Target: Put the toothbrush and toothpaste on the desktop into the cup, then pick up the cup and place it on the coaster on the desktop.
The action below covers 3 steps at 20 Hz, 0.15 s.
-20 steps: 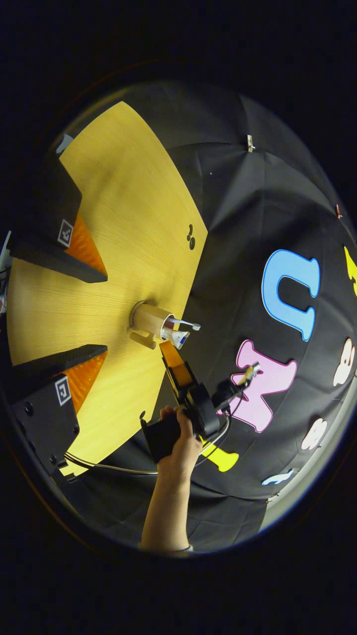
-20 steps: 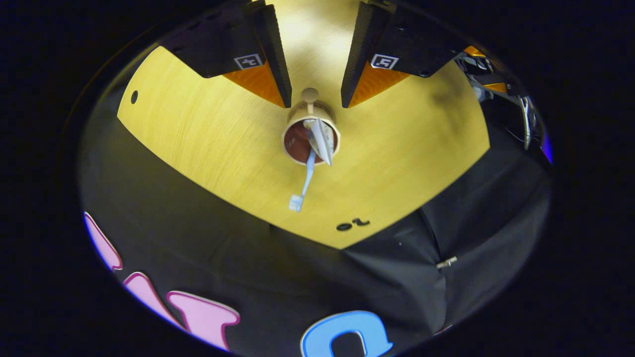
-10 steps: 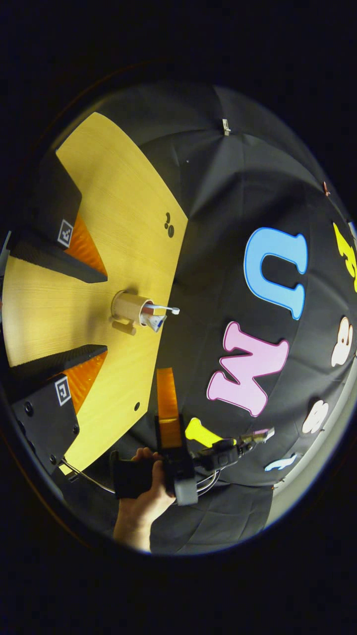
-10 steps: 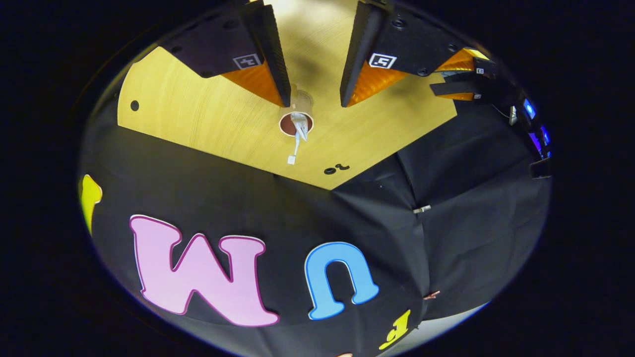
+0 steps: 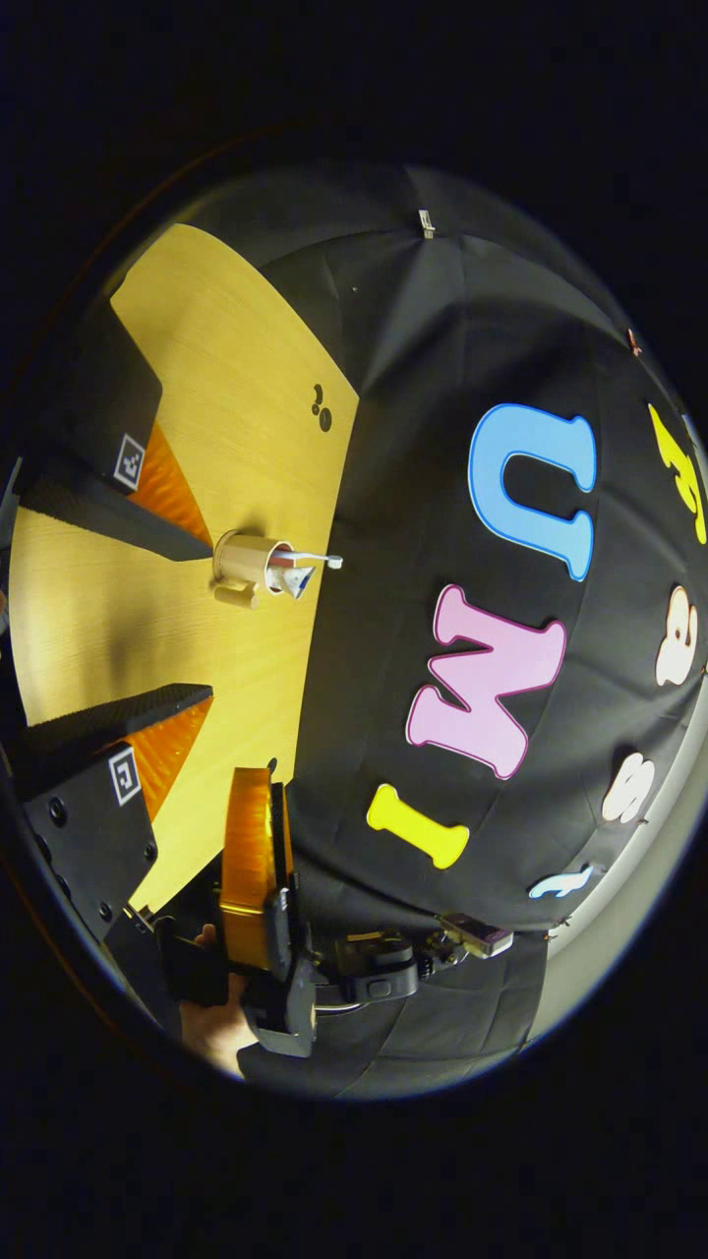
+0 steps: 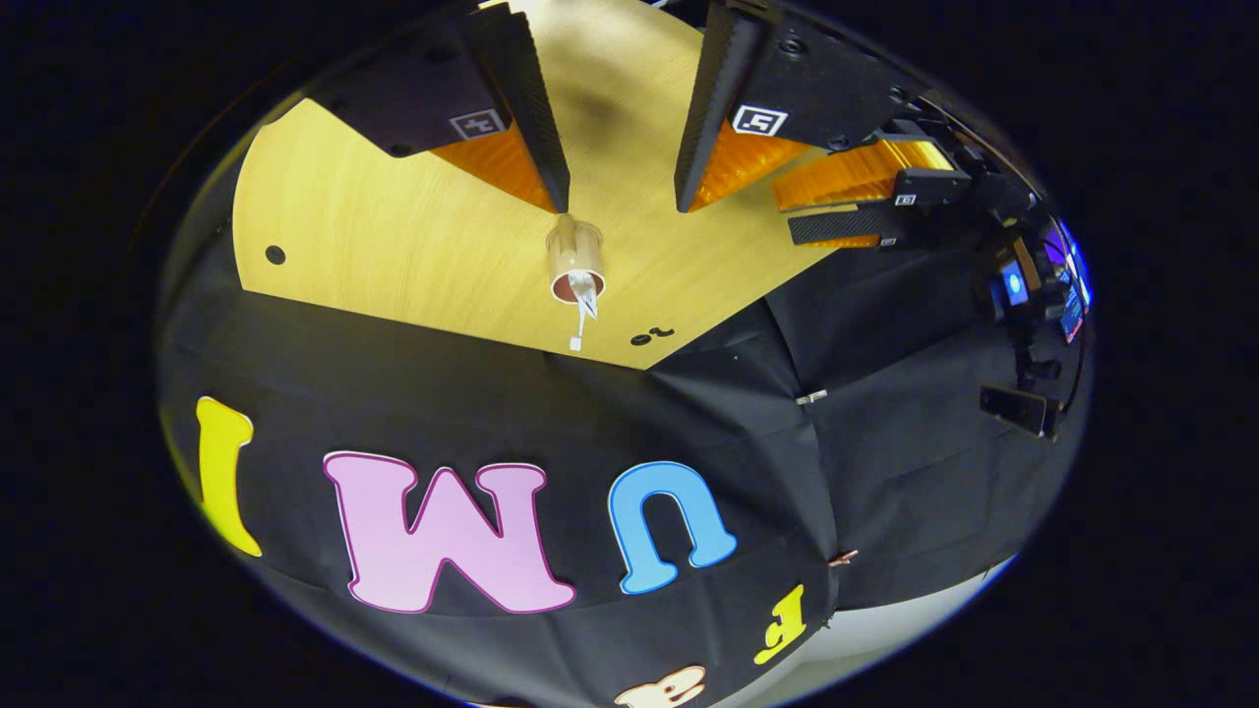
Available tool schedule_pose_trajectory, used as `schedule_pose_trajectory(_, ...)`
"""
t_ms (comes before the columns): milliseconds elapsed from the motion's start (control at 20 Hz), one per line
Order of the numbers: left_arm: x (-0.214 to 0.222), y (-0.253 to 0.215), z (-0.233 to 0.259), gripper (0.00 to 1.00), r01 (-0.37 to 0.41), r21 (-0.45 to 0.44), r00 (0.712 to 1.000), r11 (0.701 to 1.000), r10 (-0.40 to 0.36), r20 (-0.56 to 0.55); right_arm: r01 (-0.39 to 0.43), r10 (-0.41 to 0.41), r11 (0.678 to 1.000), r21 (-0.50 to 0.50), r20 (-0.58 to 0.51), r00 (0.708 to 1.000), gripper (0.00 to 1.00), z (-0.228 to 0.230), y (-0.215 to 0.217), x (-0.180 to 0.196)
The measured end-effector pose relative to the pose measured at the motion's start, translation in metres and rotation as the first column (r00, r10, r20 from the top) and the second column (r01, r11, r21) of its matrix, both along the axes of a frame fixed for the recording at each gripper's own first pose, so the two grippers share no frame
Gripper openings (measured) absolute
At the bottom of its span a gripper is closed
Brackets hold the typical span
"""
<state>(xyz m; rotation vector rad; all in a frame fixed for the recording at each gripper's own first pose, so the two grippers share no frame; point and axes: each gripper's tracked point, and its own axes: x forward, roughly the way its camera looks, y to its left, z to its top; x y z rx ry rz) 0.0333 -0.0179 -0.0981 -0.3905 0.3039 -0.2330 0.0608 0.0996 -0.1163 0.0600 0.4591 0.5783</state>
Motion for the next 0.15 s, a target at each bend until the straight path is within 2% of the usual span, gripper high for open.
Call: schedule_pose_trajectory(150,-0.007,-0.009,-0.002,0.8,0.023,0.022,1.0,0.999,-0.023,-0.009,0.01,-0.011,1.0,0.009,0.047,0.999,0.68,0.012,-0.007,-0.017)
